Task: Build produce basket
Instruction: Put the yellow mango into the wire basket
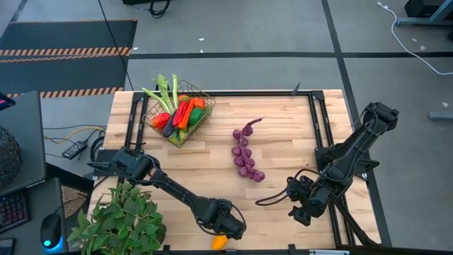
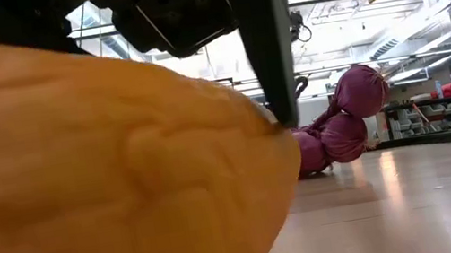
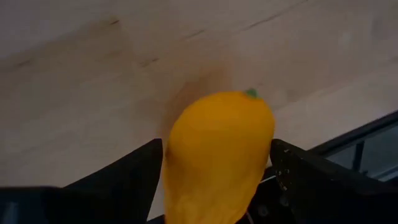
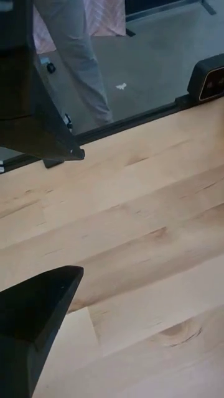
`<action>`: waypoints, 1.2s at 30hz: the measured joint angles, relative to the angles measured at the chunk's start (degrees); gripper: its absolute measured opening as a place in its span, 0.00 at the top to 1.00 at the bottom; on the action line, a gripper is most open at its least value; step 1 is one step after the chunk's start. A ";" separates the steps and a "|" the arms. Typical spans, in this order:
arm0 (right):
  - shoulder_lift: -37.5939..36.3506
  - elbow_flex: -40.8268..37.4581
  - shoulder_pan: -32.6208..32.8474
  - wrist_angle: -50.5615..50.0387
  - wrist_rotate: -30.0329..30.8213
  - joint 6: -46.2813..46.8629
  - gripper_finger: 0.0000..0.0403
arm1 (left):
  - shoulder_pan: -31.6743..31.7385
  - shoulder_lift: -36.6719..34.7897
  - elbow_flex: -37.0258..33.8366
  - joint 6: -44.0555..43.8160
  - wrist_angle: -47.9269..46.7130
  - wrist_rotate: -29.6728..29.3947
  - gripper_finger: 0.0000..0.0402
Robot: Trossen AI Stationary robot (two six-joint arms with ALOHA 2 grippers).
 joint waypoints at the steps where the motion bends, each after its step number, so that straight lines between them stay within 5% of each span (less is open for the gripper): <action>1: 0.00 0.00 -0.01 0.00 -0.01 0.00 0.27 | -0.01 0.00 0.00 0.70 -0.12 0.02 0.26; 14: 0.00 -0.09 0.10 0.01 -0.07 0.00 0.27 | 0.23 0.87 0.11 4.76 -0.80 4.56 0.51; 21: 0.00 -0.09 0.74 -0.25 -0.15 -0.01 0.27 | 3.70 0.50 0.11 12.74 -3.33 8.41 0.52; 29: 0.00 -0.09 1.03 -0.98 -1.16 1.32 0.27 | 9.66 -0.70 7.88 27.48 -23.18 6.63 0.52; 36: 0.00 -0.09 1.13 -2.13 -0.04 4.08 0.27 | 17.26 -0.82 18.75 43.62 -42.82 -3.92 0.52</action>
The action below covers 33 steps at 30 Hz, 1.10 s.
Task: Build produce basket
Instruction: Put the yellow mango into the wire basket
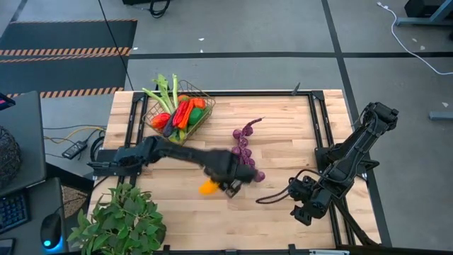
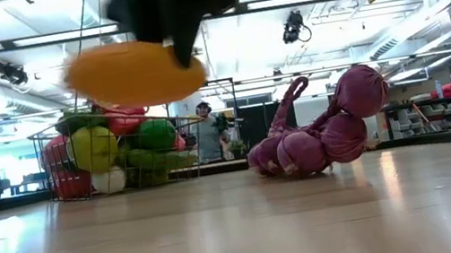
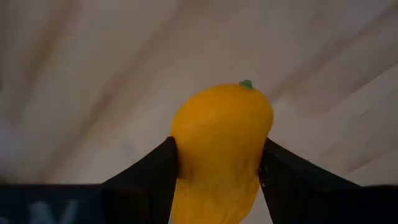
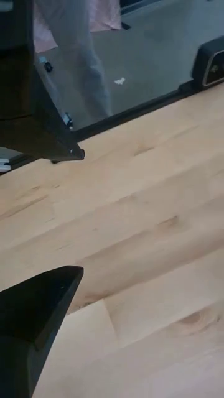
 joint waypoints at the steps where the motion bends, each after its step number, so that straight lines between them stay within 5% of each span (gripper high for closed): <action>1: 0.00 0.00 0.00 0.00 0.39 0.49 0.27 | 1.38 -0.24 0.78 2.99 0.78 -0.87 0.52; 13: -0.02 0.00 -0.69 -5.98 5.07 9.81 0.27 | 21.70 -8.59 1.38 24.50 0.73 -5.62 0.51; 22: -0.02 0.00 -6.70 -6.49 8.71 13.05 0.27 | 35.40 -15.86 1.45 31.52 0.78 -11.67 0.50; 29: -0.02 0.00 -13.81 -6.05 5.65 8.34 0.27 | 41.21 -16.03 1.43 37.58 0.80 -12.82 0.50; 33: -0.02 0.00 -16.36 -5.97 4.26 6.14 0.27 | 42.91 -16.03 1.43 41.26 0.83 -18.82 0.51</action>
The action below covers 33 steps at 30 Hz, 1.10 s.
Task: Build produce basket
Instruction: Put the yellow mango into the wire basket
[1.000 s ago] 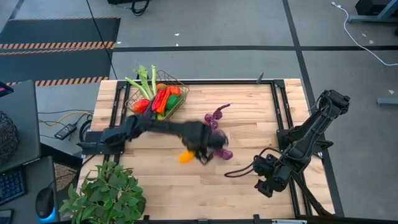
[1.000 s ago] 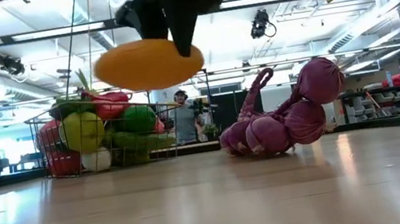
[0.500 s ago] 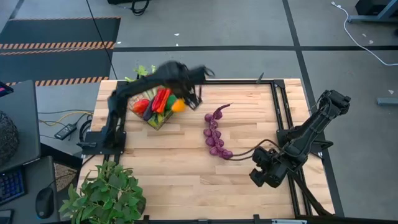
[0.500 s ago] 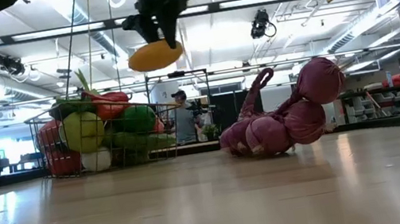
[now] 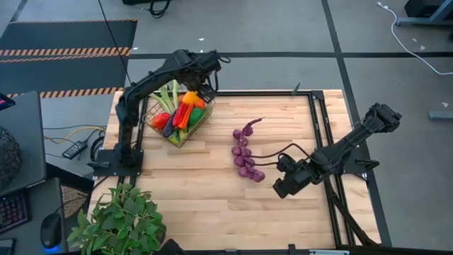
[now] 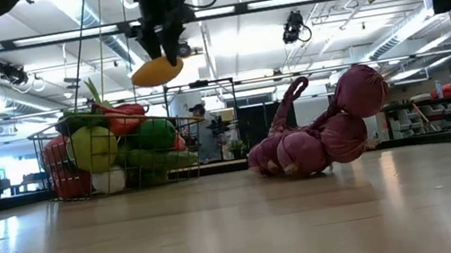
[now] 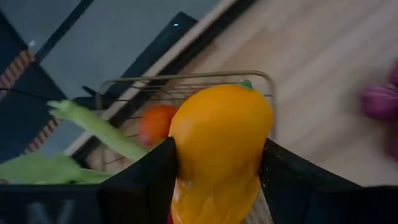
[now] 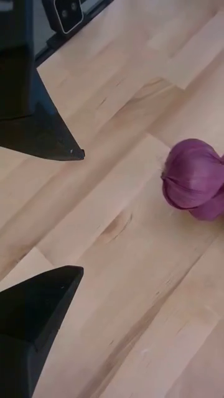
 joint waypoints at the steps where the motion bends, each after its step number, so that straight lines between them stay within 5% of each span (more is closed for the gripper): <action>1: 0.00 0.00 -0.51 0.00 -0.31 -0.23 0.27 | 0.69 0.00 0.00 0.39 -0.02 -0.32 0.51; 17: 0.00 0.00 -6.90 -0.02 -1.06 -3.88 0.27 | 6.38 -2.76 -1.17 8.90 0.28 -0.31 0.40; 27: 0.00 0.00 -9.96 0.70 0.33 -7.18 0.27 | 6.72 -16.74 -27.53 3.87 4.81 3.14 0.40; 33: 0.00 0.00 -11.75 1.35 -2.90 -10.66 0.27 | 6.27 -18.67 -30.70 2.62 7.78 1.31 0.40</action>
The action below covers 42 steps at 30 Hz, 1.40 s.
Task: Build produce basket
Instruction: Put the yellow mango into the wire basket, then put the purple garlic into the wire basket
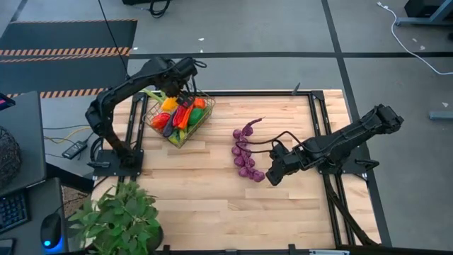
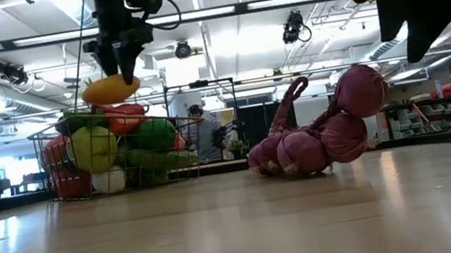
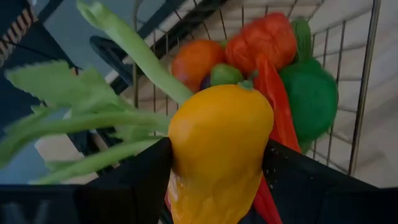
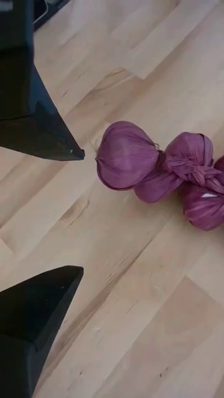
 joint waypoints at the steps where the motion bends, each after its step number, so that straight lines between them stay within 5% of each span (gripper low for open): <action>1: 0.00 0.00 -0.24 0.02 -0.47 -0.23 0.27 | 0.00 0.00 0.15 0.40 0.38 -0.11 0.40; 13: 0.00 0.00 -0.21 0.39 -1.46 2.36 0.27 | -1.37 0.17 0.14 2.06 -0.41 -0.04 0.37; 22: 0.00 0.00 0.38 0.96 -1.00 3.77 0.27 | -2.01 0.37 0.10 2.43 -2.48 0.69 0.08; 25: 0.00 0.00 -0.81 1.31 -0.27 2.61 0.27 | -2.57 0.37 0.10 -1.68 -2.30 2.19 0.02; 42: 0.00 -2.04 -14.40 15.39 -5.90 -11.50 0.27 | -12.00 0.28 1.03 -30.42 0.21 15.58 0.04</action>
